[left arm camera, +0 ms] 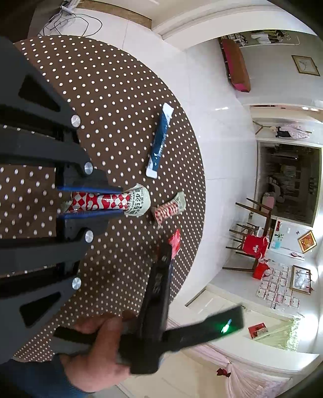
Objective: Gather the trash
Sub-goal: 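Grasp a red-white wrapper with the left tool while the right tool grasps the red wrapper, then carry both wrappers over the blue bin and open both tools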
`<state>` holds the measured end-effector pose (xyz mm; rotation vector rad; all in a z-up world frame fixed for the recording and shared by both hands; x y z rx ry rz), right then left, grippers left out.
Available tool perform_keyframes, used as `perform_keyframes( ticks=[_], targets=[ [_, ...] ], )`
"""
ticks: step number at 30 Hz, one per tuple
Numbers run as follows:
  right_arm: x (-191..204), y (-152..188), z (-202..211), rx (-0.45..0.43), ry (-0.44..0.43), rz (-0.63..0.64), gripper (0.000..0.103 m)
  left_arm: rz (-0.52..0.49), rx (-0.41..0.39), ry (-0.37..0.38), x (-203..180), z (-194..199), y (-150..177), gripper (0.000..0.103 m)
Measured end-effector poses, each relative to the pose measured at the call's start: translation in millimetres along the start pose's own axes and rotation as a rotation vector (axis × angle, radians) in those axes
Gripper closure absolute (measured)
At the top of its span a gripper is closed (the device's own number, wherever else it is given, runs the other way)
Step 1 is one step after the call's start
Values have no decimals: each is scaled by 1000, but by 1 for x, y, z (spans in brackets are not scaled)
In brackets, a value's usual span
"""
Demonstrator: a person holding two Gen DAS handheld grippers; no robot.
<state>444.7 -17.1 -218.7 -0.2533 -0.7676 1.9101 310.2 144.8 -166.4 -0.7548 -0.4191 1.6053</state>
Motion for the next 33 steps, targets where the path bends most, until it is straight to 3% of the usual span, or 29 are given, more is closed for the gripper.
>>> perform_keyframes(
  ticks=[17,26,33],
  targets=[
    [-76,45,204,-280,-40,-128,76,-93,-110,92,-106,65,-7,91],
    [-153,92,307,-415,84,-235,76,-219,-124,204,-196,78,-2,91],
    [-229,161,340,-409,208,-419,76,-337,-60,309,-276,62,21,91]
  ],
)
Point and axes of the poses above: each gripper's, at about its wrist camera, not at the fingertips, and z roughly against the way its jaws point, x to its left, y to its underside, the point moved 3 cm from there along -z, roughly the way its jaws point, and after that the axes turned 6 degrees about z, right-handed, at the moved point
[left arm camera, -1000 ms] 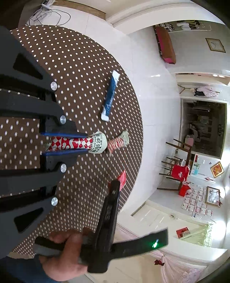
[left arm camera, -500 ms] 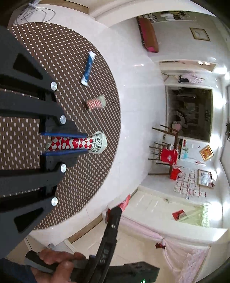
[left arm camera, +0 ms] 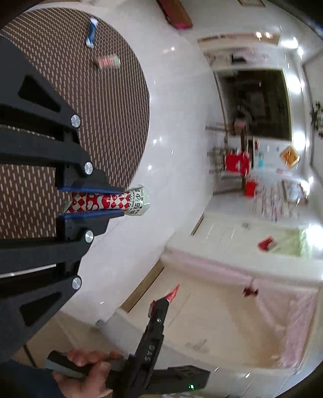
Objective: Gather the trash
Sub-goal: 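Carry both wrappers over the blue bin and open both tools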
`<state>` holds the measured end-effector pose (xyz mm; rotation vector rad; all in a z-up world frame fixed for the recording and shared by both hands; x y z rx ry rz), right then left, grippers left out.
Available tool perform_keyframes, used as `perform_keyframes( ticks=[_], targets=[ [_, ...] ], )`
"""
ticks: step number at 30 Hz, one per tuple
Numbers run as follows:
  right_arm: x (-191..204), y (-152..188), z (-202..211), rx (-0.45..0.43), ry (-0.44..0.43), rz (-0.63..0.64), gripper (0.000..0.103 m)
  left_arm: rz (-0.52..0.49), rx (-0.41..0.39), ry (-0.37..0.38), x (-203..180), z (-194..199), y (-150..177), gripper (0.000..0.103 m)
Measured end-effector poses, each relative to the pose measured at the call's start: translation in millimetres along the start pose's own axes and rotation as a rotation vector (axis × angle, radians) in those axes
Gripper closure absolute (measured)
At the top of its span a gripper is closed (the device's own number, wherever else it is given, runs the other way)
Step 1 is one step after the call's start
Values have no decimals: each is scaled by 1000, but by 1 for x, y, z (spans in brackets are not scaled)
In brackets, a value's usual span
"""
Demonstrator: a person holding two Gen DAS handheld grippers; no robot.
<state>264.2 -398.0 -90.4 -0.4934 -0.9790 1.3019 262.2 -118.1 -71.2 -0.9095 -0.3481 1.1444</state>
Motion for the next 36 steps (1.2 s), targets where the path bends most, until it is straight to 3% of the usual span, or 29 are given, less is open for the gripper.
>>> perform_keyframes(
  ticks=[3,10,16,26,27,28,29,30,31,36],
  targets=[
    [-42,16,6,23,61,-69,76,-38,51,48,-30,-23,3,91],
    [-99,53,-9,101,119,-179,76,-106,197,139,-85,-86,18,91],
    [-118,82,-22,154,132,-235,76,-124,324,150,-105,-144,36,91],
    [-136,100,-40,223,127,-286,74,-142,470,163,-116,-208,54,89],
    [-137,103,-41,227,127,-287,74,-143,478,168,-117,-212,55,85],
    [-138,105,-44,237,129,-289,73,-146,482,169,-118,-214,55,70],
    [-138,106,-48,248,131,-293,61,-142,480,164,-117,-215,53,58],
    [-140,108,-51,254,133,-303,42,-132,465,153,-114,-214,52,38],
    [-137,108,-53,254,137,-312,38,-118,439,143,-109,-211,49,29],
    [-146,118,-55,264,147,-355,9,-80,382,108,-94,-197,36,20]
  ],
)
Point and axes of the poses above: each gripper's, at about its wrist camera, not at the fingertips, and z roughly against the way its jaws point, x to its left, y to its underside, the point moved 3 cm from there along -z, roughly the way its jaws point, and after that the axes turned 6 degrees about z, right-handed, at the moved point
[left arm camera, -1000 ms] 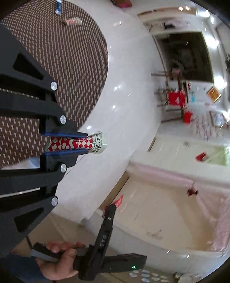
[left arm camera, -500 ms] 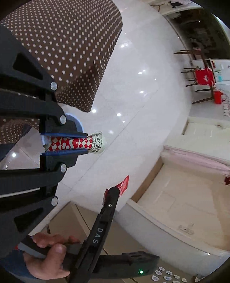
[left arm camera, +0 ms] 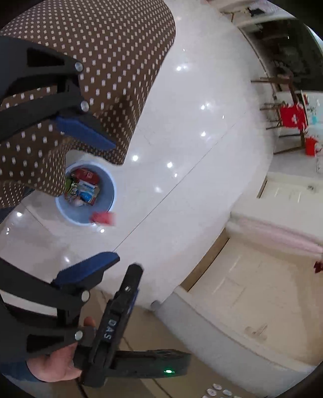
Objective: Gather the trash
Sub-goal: 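Carry both wrappers over the blue bin and open both tools, then move both tools back above the last items on the table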
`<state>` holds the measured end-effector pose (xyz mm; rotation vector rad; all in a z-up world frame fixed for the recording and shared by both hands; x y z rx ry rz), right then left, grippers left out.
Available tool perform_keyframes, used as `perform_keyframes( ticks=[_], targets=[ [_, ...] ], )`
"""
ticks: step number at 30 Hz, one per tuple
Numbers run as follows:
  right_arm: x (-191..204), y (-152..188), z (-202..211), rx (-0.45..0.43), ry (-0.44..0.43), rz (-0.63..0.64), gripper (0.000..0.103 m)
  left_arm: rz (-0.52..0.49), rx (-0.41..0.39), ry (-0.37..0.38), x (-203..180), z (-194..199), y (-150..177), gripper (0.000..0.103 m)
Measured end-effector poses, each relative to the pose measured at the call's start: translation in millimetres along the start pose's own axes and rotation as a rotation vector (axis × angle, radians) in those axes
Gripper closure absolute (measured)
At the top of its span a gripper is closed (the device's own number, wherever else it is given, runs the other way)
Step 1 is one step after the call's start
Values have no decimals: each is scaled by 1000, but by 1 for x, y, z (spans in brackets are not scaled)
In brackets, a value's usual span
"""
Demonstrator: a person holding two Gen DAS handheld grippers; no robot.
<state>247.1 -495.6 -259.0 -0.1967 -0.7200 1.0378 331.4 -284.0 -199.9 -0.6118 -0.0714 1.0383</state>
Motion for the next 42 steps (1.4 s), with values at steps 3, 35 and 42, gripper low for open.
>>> perform_keyframes(
  ticks=[3,35,42],
  targets=[
    [-5,1,-2,4,32,2,6,19,-33,-14,9,14,-3,15],
    [141,-15,24,-89,23,233,6,122,-351,-149,110,164,16,9],
    [216,-7,-4,-47,-27,344,6,183,-370,-218,178,189,40,9]
  ],
)
Point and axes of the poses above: each gripper's, at about its wrist camera, not at the fingertips, and z roughly against the way its jaws point, x to its left, y to its underside, the point moved 3 cm from there along -z, roughly the way its jaws point, and after that the axes turned 6 degrees about z, right-handed, at the moved point
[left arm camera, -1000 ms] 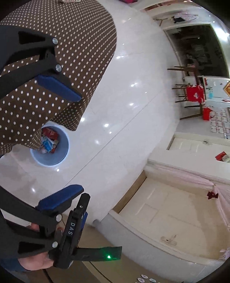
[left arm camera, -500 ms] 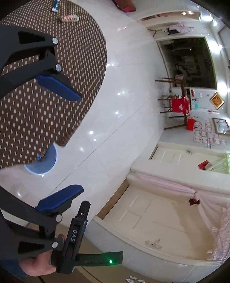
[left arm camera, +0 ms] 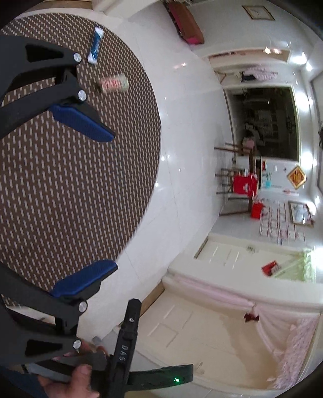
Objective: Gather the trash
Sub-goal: 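Move both tools back above the last items on the table, then grasp the blue toothpaste tube with the left tool while the right tool grasps the red-white wrapper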
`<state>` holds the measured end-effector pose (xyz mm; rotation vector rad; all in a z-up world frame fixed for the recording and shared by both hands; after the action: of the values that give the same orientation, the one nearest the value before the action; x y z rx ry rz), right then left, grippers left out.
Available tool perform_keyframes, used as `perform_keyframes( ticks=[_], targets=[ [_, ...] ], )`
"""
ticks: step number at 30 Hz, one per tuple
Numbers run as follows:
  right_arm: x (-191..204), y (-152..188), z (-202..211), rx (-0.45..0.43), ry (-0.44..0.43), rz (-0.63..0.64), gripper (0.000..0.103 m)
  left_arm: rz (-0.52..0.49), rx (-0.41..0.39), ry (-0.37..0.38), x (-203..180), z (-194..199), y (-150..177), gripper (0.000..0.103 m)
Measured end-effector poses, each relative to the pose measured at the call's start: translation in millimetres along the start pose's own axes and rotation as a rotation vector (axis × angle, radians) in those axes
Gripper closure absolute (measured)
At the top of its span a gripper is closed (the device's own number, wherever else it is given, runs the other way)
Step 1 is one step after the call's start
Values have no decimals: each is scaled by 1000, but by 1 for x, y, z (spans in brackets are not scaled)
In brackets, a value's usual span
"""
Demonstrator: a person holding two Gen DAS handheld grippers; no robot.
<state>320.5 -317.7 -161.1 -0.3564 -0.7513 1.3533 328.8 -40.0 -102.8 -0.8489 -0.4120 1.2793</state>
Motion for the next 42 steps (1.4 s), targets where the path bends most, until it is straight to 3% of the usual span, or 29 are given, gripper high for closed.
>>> perform_keyframes(
  ticks=[9,15,19,23,29,33,37,39,40,41,42],
  targets=[
    [109,-8,-49,64,-75,152,6,84,-31,-97,112,20,0,9],
    [186,-8,-82,103,-134,253,6,63,-36,-188,184,27,7,9],
    [233,-3,-108,140,-175,325,6,-10,12,-257,239,21,21,9],
    [273,4,-134,169,-196,383,6,-126,67,-258,270,10,23,9],
    [319,11,-164,184,-190,450,6,-368,151,-231,283,-21,16,9],
    [339,10,-185,181,-154,485,9,-447,220,-170,282,-42,14,11],
    [354,15,-205,210,-148,500,24,-386,291,-21,284,-51,14,50],
    [361,23,-213,226,-137,542,48,-366,299,11,282,-48,17,68],
    [362,27,-216,231,-131,557,52,-364,298,23,279,-47,20,82],
    [362,29,-214,206,-119,582,69,-361,298,27,276,-45,25,91],
    [362,30,-212,194,-109,598,80,-363,294,15,272,-44,28,92]
  ],
)
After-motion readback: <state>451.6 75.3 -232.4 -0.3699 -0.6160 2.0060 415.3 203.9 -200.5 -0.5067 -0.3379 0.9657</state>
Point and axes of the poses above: each gripper's, at about its wrist camera, not at the fingertips, and z roughly against the way its jaws point, x to its left, y to its underside, the point moved 3 cm from there along -z, roughly the way its jaws point, and after that the axes turned 6 degrees about z, right-handed, at the moved point
